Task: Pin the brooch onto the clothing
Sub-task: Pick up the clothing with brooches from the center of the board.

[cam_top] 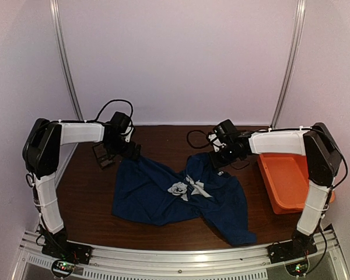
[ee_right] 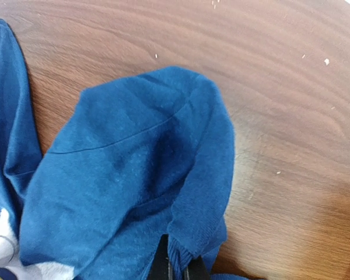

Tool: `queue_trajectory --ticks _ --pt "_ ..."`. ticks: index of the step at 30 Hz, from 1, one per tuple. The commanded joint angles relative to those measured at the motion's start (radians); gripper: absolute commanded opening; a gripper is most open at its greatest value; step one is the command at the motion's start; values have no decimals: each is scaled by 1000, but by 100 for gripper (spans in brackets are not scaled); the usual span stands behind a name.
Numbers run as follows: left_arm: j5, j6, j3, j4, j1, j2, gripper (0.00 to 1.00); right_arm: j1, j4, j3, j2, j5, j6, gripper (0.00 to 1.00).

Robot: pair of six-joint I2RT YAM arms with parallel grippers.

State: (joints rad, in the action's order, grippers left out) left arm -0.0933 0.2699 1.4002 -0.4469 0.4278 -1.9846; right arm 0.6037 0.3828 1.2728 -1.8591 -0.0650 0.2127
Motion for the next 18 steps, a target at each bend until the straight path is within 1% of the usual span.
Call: queue_trajectory --ticks 1,4,9,12,17,18 --pt "8 -48 94 -1 -16 -40 98 -15 40 12 63 44 -32 0" --pt "53 -56 118 -10 -20 -80 98 -21 55 12 83 58 -38 0" --pt "90 -58 125 -13 -35 -121 98 -28 69 5 116 60 -45 0" --pt "131 -63 136 -9 -46 -138 96 -30 76 4 129 60 -47 0" --pt "142 -78 153 -9 -53 -167 87 -32 81 -1 144 60 -49 0" --pt "144 -81 156 -9 -53 -173 84 -32 80 -2 148 60 -49 0"
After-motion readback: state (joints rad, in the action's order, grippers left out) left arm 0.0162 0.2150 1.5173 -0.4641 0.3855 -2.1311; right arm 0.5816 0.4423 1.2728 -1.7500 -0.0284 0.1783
